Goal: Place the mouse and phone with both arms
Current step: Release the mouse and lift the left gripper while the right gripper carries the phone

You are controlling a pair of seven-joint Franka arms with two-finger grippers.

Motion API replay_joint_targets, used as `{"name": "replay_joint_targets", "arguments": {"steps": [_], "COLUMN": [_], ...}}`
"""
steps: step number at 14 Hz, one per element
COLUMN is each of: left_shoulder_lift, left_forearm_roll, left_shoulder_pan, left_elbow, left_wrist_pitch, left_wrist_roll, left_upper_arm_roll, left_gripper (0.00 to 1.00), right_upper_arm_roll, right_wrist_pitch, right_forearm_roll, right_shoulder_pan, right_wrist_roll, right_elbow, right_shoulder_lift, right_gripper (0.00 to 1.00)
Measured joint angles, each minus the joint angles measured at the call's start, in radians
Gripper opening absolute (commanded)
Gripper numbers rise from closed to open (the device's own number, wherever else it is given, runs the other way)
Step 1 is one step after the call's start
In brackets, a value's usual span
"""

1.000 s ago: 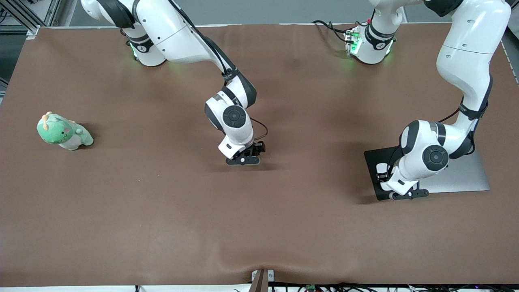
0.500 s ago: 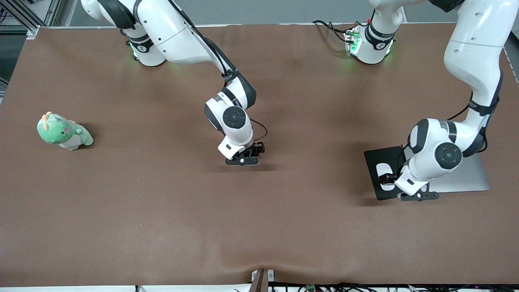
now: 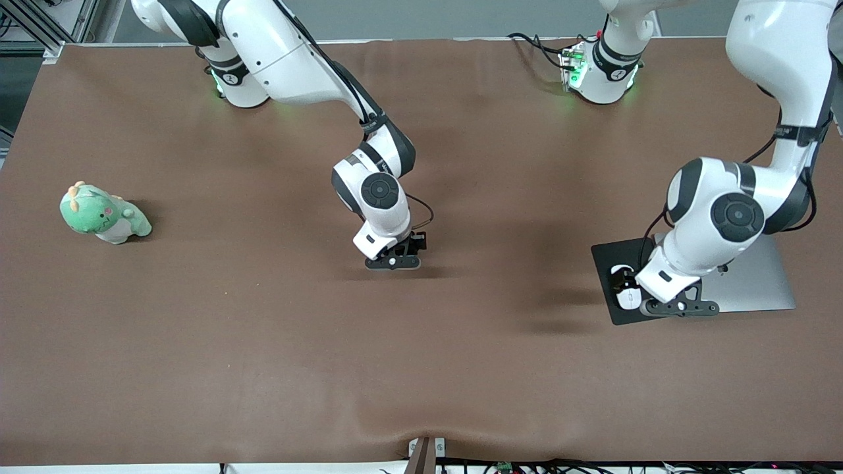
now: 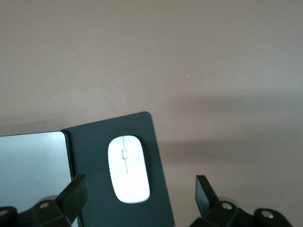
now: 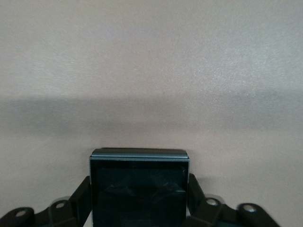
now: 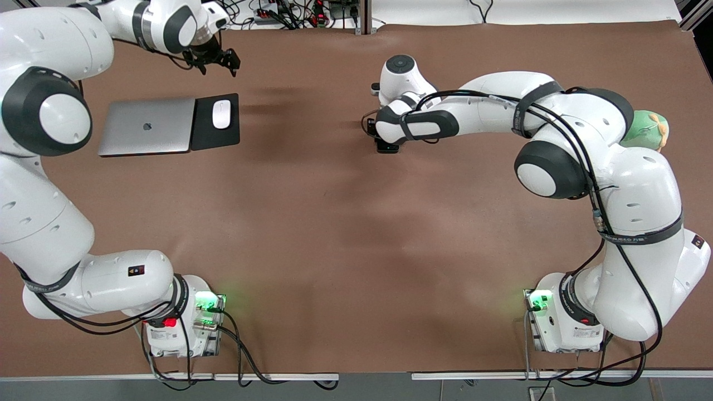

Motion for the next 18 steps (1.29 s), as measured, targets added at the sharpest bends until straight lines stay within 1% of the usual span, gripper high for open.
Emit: {"name": "replay_joint_targets", "arguments": {"steps": [1, 3, 5, 6, 8, 10, 13, 14, 15, 18], "left_shoulder_lift": [-0.025, -0.079, -0.132, -0.154, -0.185, -0.214, -0.268, -0.285, -0.303, -0.353], "left_forearm_roll": [0.000, -0.004, -0.045, -0.068, -0.097, -0.120, -0.144, -0.151, -0.166, -0.201], "left_shoulder_pan": [0.000, 0.000, 0.000, 0.000, 0.000, 0.000, -0.016, -0.032, -0.060, -0.169], "left_elbow": [0.001, 0.004, 0.011, 0.022, 0.055, 0.076, 0.083, 0.084, 0.084, 0.084], "left_wrist_pitch": [-0.027, -0.067, -0.103, -0.136, -0.208, -0.242, -0.294, -0.312, -0.329, -0.373], "left_wrist_roll": [0.000, -0.002, -0.001, 0.007, 0.016, 0.017, 0.017, 0.017, 0.017, 0.020], "left_upper_arm_roll": [-0.014, -0.036, -0.045, -0.049, -0.061, -0.078, -0.086, -0.080, -0.058, 0.055], "left_gripper": [1.00, 1.00, 1.00, 1.00, 1.00, 1.00, 1.00, 1.00, 1.00, 1.00], "right_upper_arm_roll": [0.000, 0.000, -0.003, -0.006, -0.011, -0.014, -0.017, -0.018, -0.018, -0.020], "right_wrist_pitch": [0.002, 0.001, -0.007, -0.038, -0.157, -0.283, -0.394, -0.417, -0.435, -0.497], "right_forearm_roll": [0.000, 0.000, 0.002, 0.002, 0.002, 0.002, 0.002, 0.002, 0.001, 0.000], "right_shoulder_pan": [0.000, 0.000, -0.003, -0.008, -0.029, -0.062, -0.134, -0.159, -0.185, -0.278], "right_wrist_roll": [0.000, 0.001, 0.007, 0.011, 0.015, 0.019, 0.019, 0.019, 0.014, -0.071], "right_elbow": [0.000, 0.001, 0.006, 0.018, 0.061, 0.101, 0.111, 0.111, 0.111, 0.112], "right_shoulder_lift": [0.004, 0.003, 0.003, 0.000, -0.029, -0.091, -0.208, -0.238, -0.265, -0.327], "right_gripper": [0.00, 0.00, 0.00, 0.00, 0.00, 0.00, 0.00, 0.00, 0.00, 0.00]}}
